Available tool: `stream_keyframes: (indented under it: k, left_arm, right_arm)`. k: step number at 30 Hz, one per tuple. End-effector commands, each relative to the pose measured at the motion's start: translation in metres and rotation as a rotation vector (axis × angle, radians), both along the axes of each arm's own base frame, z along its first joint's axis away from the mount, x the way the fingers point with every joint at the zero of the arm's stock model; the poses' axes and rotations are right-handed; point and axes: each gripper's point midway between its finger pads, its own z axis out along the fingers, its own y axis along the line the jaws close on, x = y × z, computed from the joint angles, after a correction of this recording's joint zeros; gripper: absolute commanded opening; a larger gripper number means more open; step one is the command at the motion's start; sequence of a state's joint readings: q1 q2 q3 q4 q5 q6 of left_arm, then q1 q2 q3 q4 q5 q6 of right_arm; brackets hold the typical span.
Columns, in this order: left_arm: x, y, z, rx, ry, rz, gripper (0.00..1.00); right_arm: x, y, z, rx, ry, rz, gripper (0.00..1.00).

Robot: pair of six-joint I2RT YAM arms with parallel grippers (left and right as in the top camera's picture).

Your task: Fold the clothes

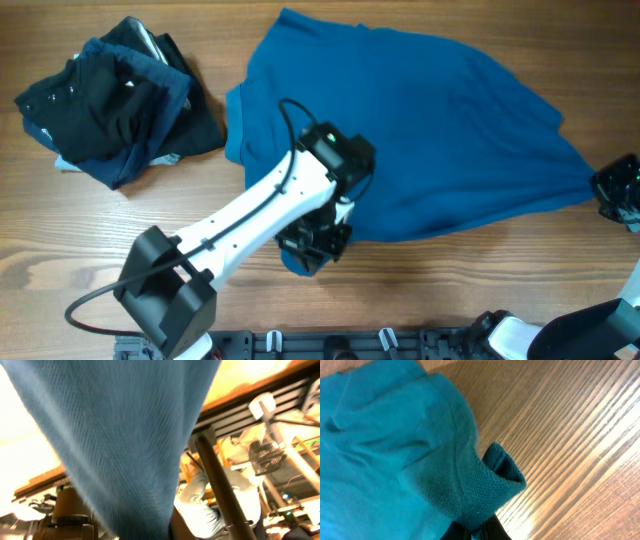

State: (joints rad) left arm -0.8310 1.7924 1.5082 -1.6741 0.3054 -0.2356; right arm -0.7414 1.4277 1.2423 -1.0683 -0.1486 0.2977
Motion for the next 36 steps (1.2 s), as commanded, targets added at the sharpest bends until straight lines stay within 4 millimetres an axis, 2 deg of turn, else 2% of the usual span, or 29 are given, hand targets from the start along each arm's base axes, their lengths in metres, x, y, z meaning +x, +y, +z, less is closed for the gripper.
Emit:
stream_keyframes:
  k: [1, 5, 9, 11, 12, 13, 15, 18, 21, 23, 27, 29, 30, 31, 33, 34, 36]
  left_arm:
    - [-0.002, 0.009, -0.005, 0.061, -0.042, -0.009, 0.09]
    - [0.048, 0.033, -0.016, 0.127, -0.198, 0.076, 0.04]
    - [0.112, 0.048, -0.026, 0.029, -0.332, 0.152, 0.04]
    - [0.121, 0.052, -0.026, -0.006, -0.326, 0.199, 0.05]
    - [0.116, 0.048, -0.024, -0.059, -0.270, 0.245, 0.16]
    - [0.109, 0.038, -0.021, -0.122, -0.210, 0.280, 0.21]
    - [0.094, 0.027, -0.022, -0.168, -0.145, 0.273, 0.23]
    - [0.052, 0.019, -0.046, -0.121, -0.057, 0.177, 0.44]
    - [0.007, 0.020, -0.078, -0.034, 0.028, 0.193, 0.48]
    - [-0.016, 0.007, -0.087, -0.086, 0.118, 0.239, 0.50]
    - [-0.037, -0.003, -0.106, -0.132, 0.130, 0.187, 0.65]
    - [-0.037, -0.008, -0.116, -0.161, 0.105, 0.168, 0.65]
    - [-0.036, -0.008, -0.119, -0.165, 0.097, 0.165, 0.61]
    - [-0.035, -0.005, -0.123, -0.154, 0.082, 0.159, 0.55]
    - [-0.035, 0.004, -0.133, -0.125, 0.058, 0.147, 0.56]
    - [-0.033, 0.007, -0.138, -0.118, 0.035, 0.138, 0.51]
    - [-0.026, 0.011, -0.143, -0.104, -0.012, 0.123, 0.31]
  right_arm:
    - [0.008, -0.002, 0.003, 0.002, -0.040, 0.008, 0.05]
    - [0.022, 0.002, 0.004, 0.023, -0.085, 0.012, 0.05]
    - [0.034, 0.003, -0.005, 0.035, -0.082, 0.022, 0.04]
    - [0.034, 0.004, -0.012, 0.052, -0.062, 0.022, 0.04]
    - [0.033, 0.003, -0.017, 0.057, -0.043, 0.019, 0.04]
    - [0.031, 0.001, -0.020, 0.053, -0.026, 0.015, 0.04]
    - [0.028, 0.001, -0.023, 0.054, -0.008, 0.013, 0.04]
    - [0.026, 0.002, -0.024, 0.057, 0.002, 0.013, 0.04]
    - [0.025, 0.003, -0.024, 0.054, 0.007, 0.030, 0.04]
    - [0.025, 0.003, -0.024, 0.055, 0.008, 0.034, 0.04]
    - [0.025, 0.003, -0.024, 0.054, 0.008, 0.034, 0.04]
    - [0.025, 0.003, -0.024, 0.054, 0.007, 0.034, 0.04]
    - [0.025, 0.003, -0.024, 0.054, 0.007, 0.034, 0.04]
    - [0.025, 0.003, -0.024, 0.054, 0.007, 0.034, 0.04]
    - [0.025, 0.003, -0.024, 0.054, 0.007, 0.034, 0.04]
    - [0.025, 0.003, -0.024, 0.054, 0.007, 0.034, 0.04]
    - [0.025, 0.003, -0.024, 0.054, 0.007, 0.034, 0.04]
